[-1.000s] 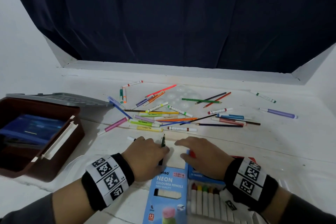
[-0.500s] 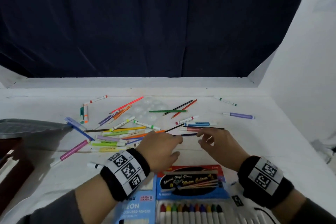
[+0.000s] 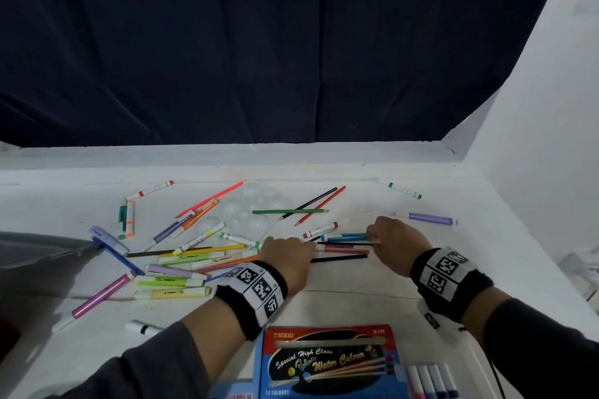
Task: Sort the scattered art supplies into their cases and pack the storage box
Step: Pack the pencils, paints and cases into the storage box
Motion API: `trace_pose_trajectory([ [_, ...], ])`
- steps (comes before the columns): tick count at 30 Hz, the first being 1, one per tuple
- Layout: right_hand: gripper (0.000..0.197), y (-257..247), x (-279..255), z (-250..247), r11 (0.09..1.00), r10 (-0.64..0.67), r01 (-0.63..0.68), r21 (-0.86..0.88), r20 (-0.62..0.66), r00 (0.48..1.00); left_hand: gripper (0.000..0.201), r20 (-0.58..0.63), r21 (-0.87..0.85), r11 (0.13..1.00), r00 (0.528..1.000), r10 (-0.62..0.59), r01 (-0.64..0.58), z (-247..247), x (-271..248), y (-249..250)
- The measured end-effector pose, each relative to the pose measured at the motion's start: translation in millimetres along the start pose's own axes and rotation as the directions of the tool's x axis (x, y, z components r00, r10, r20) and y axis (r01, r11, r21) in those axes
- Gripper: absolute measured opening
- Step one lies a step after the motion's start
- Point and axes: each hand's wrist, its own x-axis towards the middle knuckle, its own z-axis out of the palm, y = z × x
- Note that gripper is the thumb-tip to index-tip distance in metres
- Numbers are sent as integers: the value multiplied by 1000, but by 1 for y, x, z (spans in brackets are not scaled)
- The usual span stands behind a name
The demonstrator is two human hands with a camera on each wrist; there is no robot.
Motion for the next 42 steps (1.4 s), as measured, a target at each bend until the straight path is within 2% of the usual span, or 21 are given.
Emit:
trace_pose_trajectory([
  [4,23,-5,2,-1,994,4,1,-110,41,999,19,-22,40,999,1000,-12,13,0,5,5],
  [8,23,-8,-3,-1,992,12,-7,-130,41,999,21,-28,31,999,999,-19,20,-6,0,3],
  [10,22,-8,-8,-3,993,32,-25,-117,55,998,20,-80,0,1000,996,-25,25,-13,-9,-3],
  [14,16,-10,-23,-9,996,56,-56,-75,0,998,16,-195,-150,989,980,-46,16,-32,-45,-18],
  [17,7,-16,-34,-20,994,108,-106,40,-48,993,14,-330,-347,938,939,-94,-28,-42,-83,-32],
  [19,9,-22,-42,-25,969,130,-110,222,-78,988,11,-386,-535,840,910,-151,-87,-46,-109,-41],
  [21,3,-36,-56,-30,907,118,-54,418,-129,985,9,-427,-678,722,874,-232,-140,-47,-137,-48],
  [25,8,-84,-85,-36,702,58,22,712,-88,994,8,-489,-835,493,737,-466,-243,-35,-187,-55],
  [28,13,-121,-97,-34,493,-23,13,870,-2,1000,6,-432,-899,252,641,-634,-357,-17,-211,-54],
  [31,23,-150,-101,-25,354,-116,-35,935,81,990,4,-342,-902,75,597,-726,-425,2,-220,-49],
  [33,19,-166,-100,-18,334,-164,-57,941,118,979,6,-302,-909,32,602,-739,-416,12,-221,-47],
  [36,6,-184,-95,-8,363,-214,-95,927,182,960,10,-265,-932,19,644,-718,-362,21,-217,-48],
  [39,10,-195,-86,-2,407,-223,-107,907,212,952,12,-263,-949,57,675,-689,-311,22,-206,-50],
  [42,11,-202,-77,-2,448,-202,-98,889,207,957,11,-296,-947,114,678,-673,-300,17,-192,-55],
])
